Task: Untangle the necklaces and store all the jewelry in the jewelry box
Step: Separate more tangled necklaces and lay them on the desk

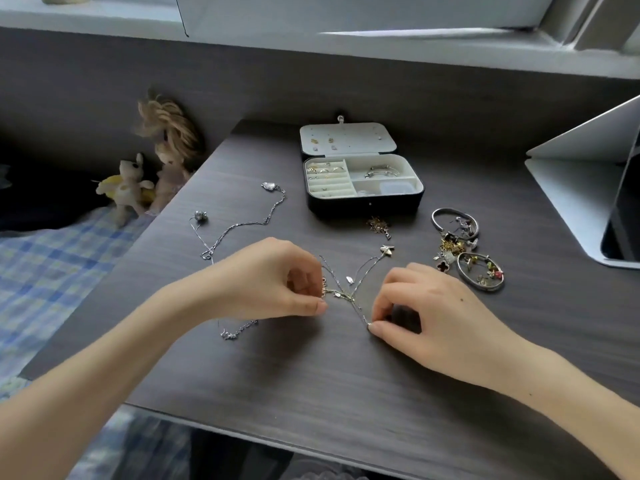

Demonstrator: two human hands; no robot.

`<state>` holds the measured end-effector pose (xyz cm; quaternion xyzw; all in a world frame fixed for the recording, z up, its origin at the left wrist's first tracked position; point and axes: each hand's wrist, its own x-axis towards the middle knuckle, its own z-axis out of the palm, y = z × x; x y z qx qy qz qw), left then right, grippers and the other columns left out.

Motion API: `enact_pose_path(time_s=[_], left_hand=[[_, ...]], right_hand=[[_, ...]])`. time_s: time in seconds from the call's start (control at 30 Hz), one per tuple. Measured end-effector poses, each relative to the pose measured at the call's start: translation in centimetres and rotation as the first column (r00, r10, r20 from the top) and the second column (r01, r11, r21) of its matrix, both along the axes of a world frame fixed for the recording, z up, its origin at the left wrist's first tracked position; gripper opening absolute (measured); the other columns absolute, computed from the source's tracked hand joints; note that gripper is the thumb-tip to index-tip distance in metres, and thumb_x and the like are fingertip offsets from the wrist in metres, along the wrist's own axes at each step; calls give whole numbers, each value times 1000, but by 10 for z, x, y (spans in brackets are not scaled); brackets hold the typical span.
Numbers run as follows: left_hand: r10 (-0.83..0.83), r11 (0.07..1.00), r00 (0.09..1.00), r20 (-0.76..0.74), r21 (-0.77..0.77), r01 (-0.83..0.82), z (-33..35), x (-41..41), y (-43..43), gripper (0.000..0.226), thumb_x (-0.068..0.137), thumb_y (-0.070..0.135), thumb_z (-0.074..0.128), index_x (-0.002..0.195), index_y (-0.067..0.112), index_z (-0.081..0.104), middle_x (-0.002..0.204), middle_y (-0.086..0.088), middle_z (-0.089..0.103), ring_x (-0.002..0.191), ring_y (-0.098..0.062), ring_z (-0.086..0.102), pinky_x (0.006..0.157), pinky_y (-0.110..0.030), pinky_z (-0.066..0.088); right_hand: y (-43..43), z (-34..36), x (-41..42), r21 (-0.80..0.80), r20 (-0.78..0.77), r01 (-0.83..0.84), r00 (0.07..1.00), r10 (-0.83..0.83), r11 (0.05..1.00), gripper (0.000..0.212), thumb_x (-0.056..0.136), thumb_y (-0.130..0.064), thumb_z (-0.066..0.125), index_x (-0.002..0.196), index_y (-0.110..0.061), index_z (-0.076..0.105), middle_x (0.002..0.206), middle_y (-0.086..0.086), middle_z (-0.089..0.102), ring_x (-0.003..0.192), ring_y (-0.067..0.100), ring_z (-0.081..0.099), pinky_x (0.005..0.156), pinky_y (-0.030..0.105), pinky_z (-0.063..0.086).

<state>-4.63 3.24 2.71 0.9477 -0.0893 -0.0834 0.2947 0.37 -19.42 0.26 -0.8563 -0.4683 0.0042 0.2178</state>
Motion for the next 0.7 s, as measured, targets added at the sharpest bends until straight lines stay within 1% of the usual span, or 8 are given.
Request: enact_pose_path(time_s=[0.07, 0.13, 0.23, 0.33, 0.43, 0.5, 0.6, 0.7], left_hand=[[-52, 999, 993, -110, 7, 53, 6, -1, 1, 12, 83, 30, 70, 76, 21, 67, 66, 9, 67, 60, -3, 57, 58, -15, 42], [-80, 996, 971, -225, 32, 89, 13, 2, 3, 16, 86, 34, 65, 76, 22, 65, 66, 10, 70, 64, -7, 61, 58, -17, 45], [-103, 985, 939, -327, 95, 141, 22, 8, 6, 24, 88, 40, 58, 74, 22, 64, 66, 12, 70, 64, -10, 62, 59, -17, 44], [-115, 983, 971, -209, 115, 141, 25, 19, 1, 18, 87, 40, 61, 78, 25, 66, 68, 15, 66, 64, -5, 57, 57, -17, 41], [-100, 991, 994, -46, 83, 104, 18, 33, -7, 5, 82, 34, 69, 81, 31, 65, 76, 15, 60, 73, -5, 56, 67, -25, 46], [-114, 989, 993, -9, 89, 114, 9, 39, -13, 9, 78, 34, 72, 80, 33, 63, 80, 12, 58, 77, -6, 55, 74, -31, 48], [-120, 992, 992, 21, 38, 119, -2, 41, -18, 13, 75, 32, 75, 76, 30, 63, 79, 10, 55, 74, -6, 52, 71, -26, 45], [-113, 993, 992, 63, 19, 112, -8, 41, -11, 14, 74, 28, 77, 71, 27, 63, 73, 9, 55, 72, -6, 51, 60, -17, 39]], right_hand=[[-11, 2, -2, -28, -17, -21, 1000, 21, 999, 18, 78, -47, 51, 71, -33, 59, 75, -19, 53, 73, 3, 44, 64, 18, 39], [-21, 5, -2, -55, -29, -43, 999, 41, 998, 19, 78, -49, 51, 71, -33, 59, 76, -19, 53, 74, 3, 46, 65, 22, 42], [-29, 14, 1, -129, -133, -119, 986, 102, 984, 24, 77, -53, 51, 73, -33, 62, 74, -19, 55, 77, 3, 50, 69, 20, 42], [-28, 23, 8, -74, -182, -125, 977, 110, 989, 18, 78, -48, 57, 75, -31, 64, 70, -19, 56, 72, 2, 51, 69, 13, 38], [-15, 19, 23, 43, -17, 66, 998, -65, 997, 13, 78, -35, 58, 83, -25, 66, 69, -19, 55, 68, 2, 46, 64, 15, 34], [-3, 14, 32, 55, 129, 192, 972, -198, 980, 19, 79, -31, 56, 92, -22, 67, 74, -13, 58, 69, 7, 46, 65, 22, 32], [8, 6, 44, 39, 209, 286, 934, -288, 957, 23, 82, -29, 61, 99, -15, 68, 83, 0, 62, 76, 25, 55, 65, 30, 38], [13, 1, 47, 10, 207, 298, 933, -294, 954, 23, 82, -35, 62, 94, -16, 69, 84, 3, 61, 78, 26, 53, 67, 34, 41]])
